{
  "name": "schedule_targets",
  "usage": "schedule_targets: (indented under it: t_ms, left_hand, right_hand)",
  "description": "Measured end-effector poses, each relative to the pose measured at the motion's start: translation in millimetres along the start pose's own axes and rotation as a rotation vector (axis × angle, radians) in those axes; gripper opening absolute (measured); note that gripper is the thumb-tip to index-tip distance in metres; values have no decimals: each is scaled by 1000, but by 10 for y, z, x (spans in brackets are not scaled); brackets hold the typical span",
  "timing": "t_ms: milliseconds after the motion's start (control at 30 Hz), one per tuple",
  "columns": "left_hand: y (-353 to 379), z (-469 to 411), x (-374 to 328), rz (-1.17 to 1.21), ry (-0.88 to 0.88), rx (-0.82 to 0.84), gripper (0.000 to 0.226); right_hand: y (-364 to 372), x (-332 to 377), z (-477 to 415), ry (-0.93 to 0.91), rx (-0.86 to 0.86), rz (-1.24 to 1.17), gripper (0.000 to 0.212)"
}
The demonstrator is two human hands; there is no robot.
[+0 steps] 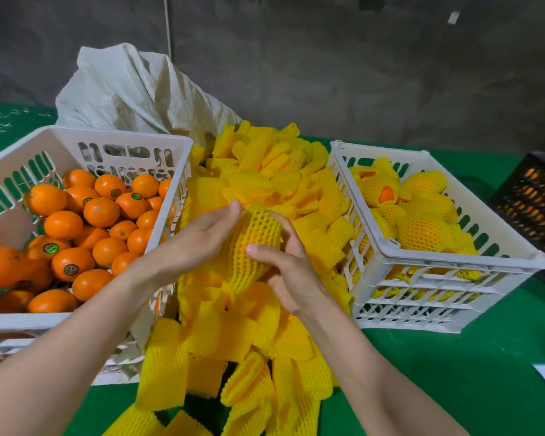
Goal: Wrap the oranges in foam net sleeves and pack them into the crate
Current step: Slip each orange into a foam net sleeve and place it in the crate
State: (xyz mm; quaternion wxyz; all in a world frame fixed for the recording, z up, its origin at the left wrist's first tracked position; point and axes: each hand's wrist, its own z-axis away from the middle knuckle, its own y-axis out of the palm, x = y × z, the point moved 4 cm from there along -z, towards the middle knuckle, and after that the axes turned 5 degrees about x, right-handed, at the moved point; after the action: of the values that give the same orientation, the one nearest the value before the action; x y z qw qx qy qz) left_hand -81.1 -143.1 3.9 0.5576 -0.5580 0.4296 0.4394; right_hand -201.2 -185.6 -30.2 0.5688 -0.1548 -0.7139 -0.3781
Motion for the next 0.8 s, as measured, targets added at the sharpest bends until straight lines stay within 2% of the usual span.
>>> schedule_targets:
  t_ms: [33, 67, 133, 167, 200, 267, 367, 400, 467, 567, 667, 733, 800]
  left_hand:
    - [-80, 18, -21, -36, 31, -57, 36]
    - [-201, 8, 7, -129, 71, -183, 41]
    - [-467, 38, 56, -518, 142, -477, 39]
    - [-577, 54, 109, -703, 115, -570, 31]
    - [-664, 48, 185, -816, 55, -606, 25]
    - [-733, 12, 319, -926, -56, -563, 24]
    - [-708, -27, 361, -924, -46, -519, 20]
    - [-696, -27, 353, -921, -27, -527, 17]
    - [-693, -18, 338, -902, 3, -545, 13]
    - [-705, -11, 350, -886, 30, -551, 9]
    - [-705, -16, 348, -868, 33, -559, 8]
    - [-703, -18, 344, -861, 33, -564, 10]
    - [-698, -15, 344, -861, 31, -570, 11]
  right_hand:
    - [18, 47, -24, -7, -11, -23, 56]
    - [-2, 110, -67, -11, -29, -33, 61]
    - [-130, 294, -219, -11, -105, -31, 74]
    - [-254, 411, -319, -13, -171, -21, 80]
    - [-425, 540, -425, -25, -256, 0, 83]
    - [-836, 840, -601, -78, -481, 74, 80]
    - [-1463, 1221, -741, -148, -820, 375, 67]
    - [-1648, 1284, -757, -135, -914, 518, 65]
    - [-1951, 1303, -739, 7, -1063, 774, 66]
    - [-2189, 1185, -738, 244, -1031, 987, 75]
    - [-2143, 1116, -794, 268, -957, 1172, 99]
    - [-1959, 1144, -867, 92, -923, 1334, 94]
    - [-1687, 1182, -921, -233, -840, 1393, 72]
